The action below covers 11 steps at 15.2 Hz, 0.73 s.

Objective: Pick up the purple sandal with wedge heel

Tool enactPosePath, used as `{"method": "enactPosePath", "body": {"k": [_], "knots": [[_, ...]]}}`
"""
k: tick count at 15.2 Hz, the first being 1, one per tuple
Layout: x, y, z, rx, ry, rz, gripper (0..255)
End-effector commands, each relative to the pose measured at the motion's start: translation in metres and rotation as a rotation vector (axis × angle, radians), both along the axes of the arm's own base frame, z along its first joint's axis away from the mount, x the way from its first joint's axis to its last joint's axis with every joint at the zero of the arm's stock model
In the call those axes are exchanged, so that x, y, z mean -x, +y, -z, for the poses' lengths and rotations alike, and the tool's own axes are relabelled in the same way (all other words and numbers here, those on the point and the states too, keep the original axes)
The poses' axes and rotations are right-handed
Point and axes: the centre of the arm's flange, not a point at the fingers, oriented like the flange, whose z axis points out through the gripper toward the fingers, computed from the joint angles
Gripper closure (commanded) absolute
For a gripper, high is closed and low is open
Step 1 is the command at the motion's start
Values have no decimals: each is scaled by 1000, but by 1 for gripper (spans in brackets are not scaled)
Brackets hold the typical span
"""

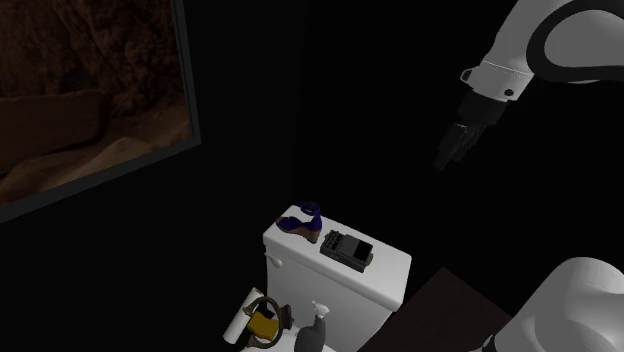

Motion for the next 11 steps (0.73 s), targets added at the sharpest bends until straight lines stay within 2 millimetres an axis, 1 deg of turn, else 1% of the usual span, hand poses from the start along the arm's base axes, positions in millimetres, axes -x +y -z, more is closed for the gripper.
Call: {"method": "enactPosePath", "body": {"k": [1,11], "knots": [[0,0,0,0,0,0,0],[-108,54,71,72,38,38,0]]}}
